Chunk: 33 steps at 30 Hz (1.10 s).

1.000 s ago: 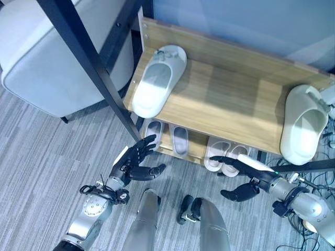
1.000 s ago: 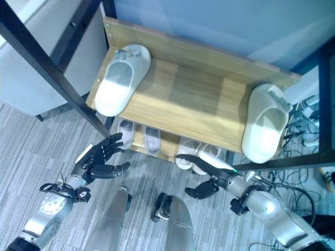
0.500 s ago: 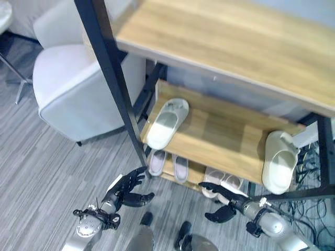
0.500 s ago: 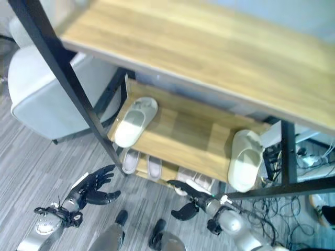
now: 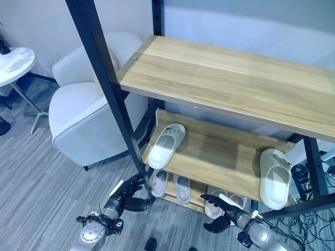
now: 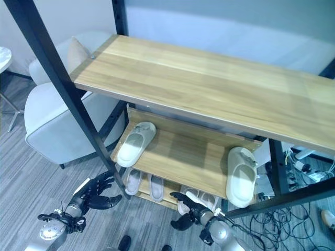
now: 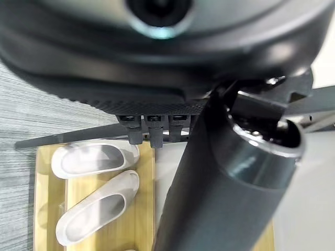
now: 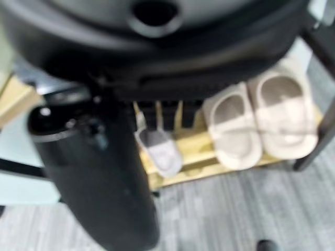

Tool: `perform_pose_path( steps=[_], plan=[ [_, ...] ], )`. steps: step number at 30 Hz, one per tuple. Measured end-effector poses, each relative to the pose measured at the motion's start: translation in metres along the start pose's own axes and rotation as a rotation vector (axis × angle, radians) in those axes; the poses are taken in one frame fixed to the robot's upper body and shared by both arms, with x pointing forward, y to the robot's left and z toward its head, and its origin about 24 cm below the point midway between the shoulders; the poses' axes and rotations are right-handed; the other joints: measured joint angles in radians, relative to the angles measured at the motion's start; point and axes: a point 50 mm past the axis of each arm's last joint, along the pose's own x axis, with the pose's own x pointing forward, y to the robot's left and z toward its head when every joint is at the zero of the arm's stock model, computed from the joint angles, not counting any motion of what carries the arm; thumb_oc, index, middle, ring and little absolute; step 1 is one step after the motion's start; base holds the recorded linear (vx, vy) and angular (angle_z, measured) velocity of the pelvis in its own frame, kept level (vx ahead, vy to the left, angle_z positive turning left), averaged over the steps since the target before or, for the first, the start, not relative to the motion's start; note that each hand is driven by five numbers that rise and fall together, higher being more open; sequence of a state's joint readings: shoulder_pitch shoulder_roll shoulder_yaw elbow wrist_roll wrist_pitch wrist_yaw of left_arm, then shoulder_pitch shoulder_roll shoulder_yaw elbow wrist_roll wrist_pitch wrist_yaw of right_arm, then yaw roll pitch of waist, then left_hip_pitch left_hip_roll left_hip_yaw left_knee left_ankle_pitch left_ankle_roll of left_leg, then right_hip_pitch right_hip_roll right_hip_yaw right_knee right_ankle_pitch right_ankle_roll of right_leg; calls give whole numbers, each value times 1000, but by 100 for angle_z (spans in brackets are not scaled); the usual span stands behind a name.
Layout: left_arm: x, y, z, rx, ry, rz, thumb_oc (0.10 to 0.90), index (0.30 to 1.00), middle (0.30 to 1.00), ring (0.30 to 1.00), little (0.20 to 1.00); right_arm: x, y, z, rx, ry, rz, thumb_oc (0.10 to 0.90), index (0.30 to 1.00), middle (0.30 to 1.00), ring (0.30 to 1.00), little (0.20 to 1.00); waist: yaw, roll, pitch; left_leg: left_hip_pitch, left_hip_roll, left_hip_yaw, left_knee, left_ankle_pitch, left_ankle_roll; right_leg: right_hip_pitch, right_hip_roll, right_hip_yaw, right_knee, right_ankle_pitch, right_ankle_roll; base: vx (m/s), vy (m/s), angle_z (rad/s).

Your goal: Arrange the slippers neatly on the shoe rack.

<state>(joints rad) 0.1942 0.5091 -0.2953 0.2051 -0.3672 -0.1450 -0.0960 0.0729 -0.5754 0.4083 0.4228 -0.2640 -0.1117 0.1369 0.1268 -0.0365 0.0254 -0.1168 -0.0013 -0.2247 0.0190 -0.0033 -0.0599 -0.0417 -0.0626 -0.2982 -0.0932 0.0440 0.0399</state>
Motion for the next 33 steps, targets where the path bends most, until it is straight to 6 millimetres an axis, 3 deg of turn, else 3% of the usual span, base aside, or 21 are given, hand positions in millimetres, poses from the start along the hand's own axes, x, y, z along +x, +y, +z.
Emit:
perform_pose_path(
  steps=[5,11,20,26,33],
  plan=[
    [2,-6,0,-16,-10,-7,800,900,900,900,900,0,3,-6,-28,34,-7,800,900,900,900,900,-4,29,2,12,1,6,-15,16,-13,3,-2,5,-1,4,0,-7,-9,-1],
    [6,-19,8,-65,-46,-26,800,900,900,900,900,-1,7,-15,-44,84,-9,800,900,900,900,900,-6,99,21,61,6,23,-63,41,-16,24,-3,21,-7,4,10,8,-18,-7],
    [10,-34,40,-125,-185,-78,800,900,900,900,900,-1,17,-25,-26,144,-19,800,900,900,900,900,-35,164,46,70,10,43,-61,43,-14,27,-3,39,-7,10,11,-6,-6,-5],
    [15,-33,49,-121,-215,-57,800,900,900,900,900,-2,15,-26,-25,147,-30,800,900,900,900,900,-45,190,50,76,13,56,-61,43,-14,27,0,54,-7,10,11,-5,-8,-6],
    [25,-31,69,-83,-287,-15,800,900,900,900,900,-2,14,-26,-24,147,-39,800,900,900,900,900,-48,193,51,79,16,60,-61,43,-14,27,2,57,-7,11,11,2,-3,0]
  ],
)
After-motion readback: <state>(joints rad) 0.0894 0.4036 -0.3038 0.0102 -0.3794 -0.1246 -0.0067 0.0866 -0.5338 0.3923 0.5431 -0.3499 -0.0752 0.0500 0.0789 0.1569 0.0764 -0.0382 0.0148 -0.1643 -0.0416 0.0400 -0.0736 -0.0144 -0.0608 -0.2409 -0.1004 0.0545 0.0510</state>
